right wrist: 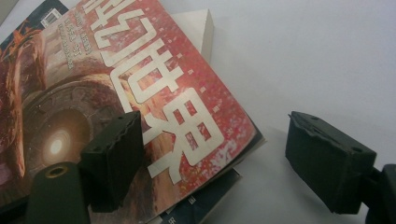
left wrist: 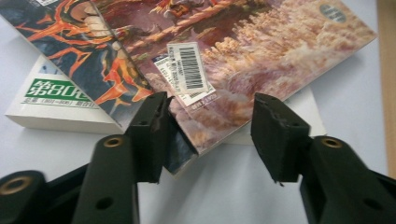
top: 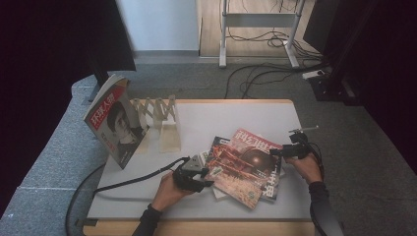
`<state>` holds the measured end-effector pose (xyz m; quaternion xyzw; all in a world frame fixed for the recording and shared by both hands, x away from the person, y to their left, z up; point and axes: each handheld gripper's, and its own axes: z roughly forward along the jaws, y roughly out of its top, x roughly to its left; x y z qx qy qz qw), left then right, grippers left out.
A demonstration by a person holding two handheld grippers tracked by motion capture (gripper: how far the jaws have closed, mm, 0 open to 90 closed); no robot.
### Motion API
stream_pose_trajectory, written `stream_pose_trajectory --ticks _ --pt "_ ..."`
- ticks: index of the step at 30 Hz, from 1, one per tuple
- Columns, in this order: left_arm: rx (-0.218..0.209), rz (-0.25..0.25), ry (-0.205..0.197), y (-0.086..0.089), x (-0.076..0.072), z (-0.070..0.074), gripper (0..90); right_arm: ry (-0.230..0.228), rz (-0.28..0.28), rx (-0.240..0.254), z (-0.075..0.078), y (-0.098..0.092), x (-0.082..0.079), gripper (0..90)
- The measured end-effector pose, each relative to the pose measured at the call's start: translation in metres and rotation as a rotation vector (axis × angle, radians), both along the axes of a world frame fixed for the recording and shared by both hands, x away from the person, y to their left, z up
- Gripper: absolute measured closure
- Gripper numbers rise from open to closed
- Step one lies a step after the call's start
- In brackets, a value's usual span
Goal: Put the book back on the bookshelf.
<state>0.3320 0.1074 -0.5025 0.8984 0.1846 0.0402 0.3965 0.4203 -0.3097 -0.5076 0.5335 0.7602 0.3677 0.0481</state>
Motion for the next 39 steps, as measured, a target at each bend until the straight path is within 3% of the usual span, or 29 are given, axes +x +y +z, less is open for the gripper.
stream_pose_trajectory --ticks 10,13,16,19,21,22,24,27,31,36,39 --pt "-0.009 0.015 -0.004 -0.009 0.001 0.0 49.4 -0.016 -0.006 -0.026 0.0 0.0 0.0 13.0" --pt "-0.032 0.019 0.004 -0.012 0.004 -0.002 49.7 -0.015 -0.01 -0.035 0.001 -0.001 0.0 10.4" --pt "-0.034 0.021 -0.001 -0.015 0.004 -0.002 49.8 -0.005 -0.02 -0.027 -0.002 -0.002 0.001 5.6" --pt "-0.035 0.022 -0.004 -0.015 0.004 -0.003 49.7 0.003 -0.015 -0.004 -0.005 -0.002 0.002 7.0" --pt "-0.035 0.022 -0.004 -0.015 0.004 -0.003 49.6 0.007 -0.002 0.03 -0.004 -0.001 0.002 17.1" --pt "-0.035 0.022 -0.003 -0.015 0.004 -0.003 49.6 -0.006 -0.011 0.024 -0.002 0.0 0.001 20.2" --pt "-0.034 0.021 -0.001 -0.015 0.004 -0.003 49.5 -0.033 -0.025 -0.011 0.003 0.002 0.0 30.2" --pt "-0.034 0.021 -0.001 -0.015 0.004 -0.003 49.5 -0.081 -0.042 -0.072 0.013 0.0 -0.003 54.6" --pt "-0.035 0.024 0.0 -0.015 0.004 -0.003 49.4 -0.117 -0.051 -0.087 0.021 0.001 -0.006 75.6" --pt "-0.042 0.017 0.024 -0.014 0.006 -0.002 48.2 -0.177 -0.036 -0.109 0.036 0.01 -0.013 82.0" --pt "-0.049 0.027 0.045 -0.014 0.008 -0.002 37.2 -0.214 -0.016 -0.121 0.045 0.014 -0.017 82.2"
